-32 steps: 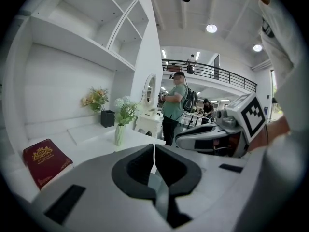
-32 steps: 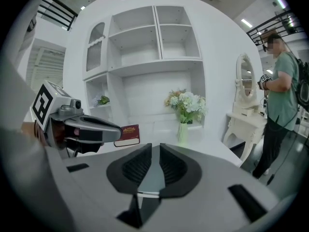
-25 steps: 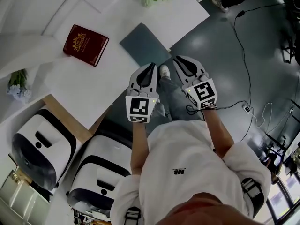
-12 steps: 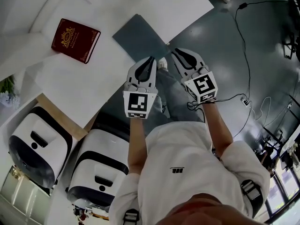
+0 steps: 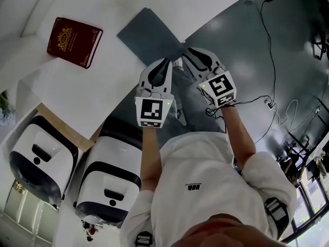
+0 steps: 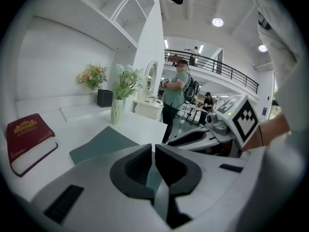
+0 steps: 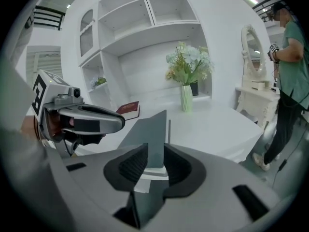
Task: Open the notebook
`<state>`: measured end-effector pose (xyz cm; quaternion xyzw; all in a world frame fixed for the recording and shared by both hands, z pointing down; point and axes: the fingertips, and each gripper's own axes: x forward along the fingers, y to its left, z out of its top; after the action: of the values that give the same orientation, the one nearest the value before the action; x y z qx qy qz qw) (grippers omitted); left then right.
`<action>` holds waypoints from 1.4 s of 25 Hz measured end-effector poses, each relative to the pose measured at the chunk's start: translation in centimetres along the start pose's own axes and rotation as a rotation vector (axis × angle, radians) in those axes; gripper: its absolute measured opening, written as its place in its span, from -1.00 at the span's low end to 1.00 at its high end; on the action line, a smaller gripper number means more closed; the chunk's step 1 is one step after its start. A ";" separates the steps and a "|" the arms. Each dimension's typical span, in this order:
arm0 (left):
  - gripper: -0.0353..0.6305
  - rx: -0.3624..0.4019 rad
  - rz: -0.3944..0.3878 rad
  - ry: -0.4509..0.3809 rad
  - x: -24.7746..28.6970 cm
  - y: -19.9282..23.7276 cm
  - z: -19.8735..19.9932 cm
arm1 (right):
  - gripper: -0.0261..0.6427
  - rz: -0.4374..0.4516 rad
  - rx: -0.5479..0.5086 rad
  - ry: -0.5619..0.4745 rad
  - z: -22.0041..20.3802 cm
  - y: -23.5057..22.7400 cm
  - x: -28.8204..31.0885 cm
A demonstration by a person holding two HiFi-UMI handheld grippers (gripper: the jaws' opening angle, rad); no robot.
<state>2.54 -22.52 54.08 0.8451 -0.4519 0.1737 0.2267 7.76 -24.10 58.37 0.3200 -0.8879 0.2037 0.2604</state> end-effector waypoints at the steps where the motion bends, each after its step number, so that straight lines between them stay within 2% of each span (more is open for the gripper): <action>1: -0.89 -0.003 0.000 0.002 0.1 0.0 -0.2 | -0.66 0.006 0.003 0.004 -0.3 0.0 0.2; 5: -0.89 -0.016 -0.003 0.012 0.6 0.0 -0.8 | -0.60 0.031 0.023 0.021 -1.2 0.1 1.0; 8: -0.89 -0.016 -0.004 0.018 0.9 -0.2 -1.1 | -0.45 0.068 0.052 0.030 -2.2 0.4 1.5; 12: -0.89 -0.024 -0.004 0.021 0.9 -0.3 -1.5 | -0.43 0.075 0.072 0.041 -3.2 0.3 2.2; 15: -0.89 -0.030 -0.003 0.025 0.9 -0.4 -1.8 | -0.63 0.056 0.078 0.039 -3.1 0.0 2.2; 22: -0.89 -0.037 0.001 0.026 0.7 -0.6 -2.2 | -0.86 0.078 0.112 -0.012 -2.4 -0.1 1.4; 29: -0.89 -0.035 0.013 0.014 0.0 -0.9 -1.8 | -0.90 0.085 0.123 -0.048 -1.3 0.5 0.5; 35: -0.89 -0.032 0.024 -0.006 -0.9 -0.9 -1.1 | -0.90 0.087 0.086 -0.062 -0.2 1.3 -0.2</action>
<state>2.73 -20.83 54.35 0.8364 -0.4656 0.1664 0.2367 7.06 -22.95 58.09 0.2983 -0.8989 0.2428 0.2099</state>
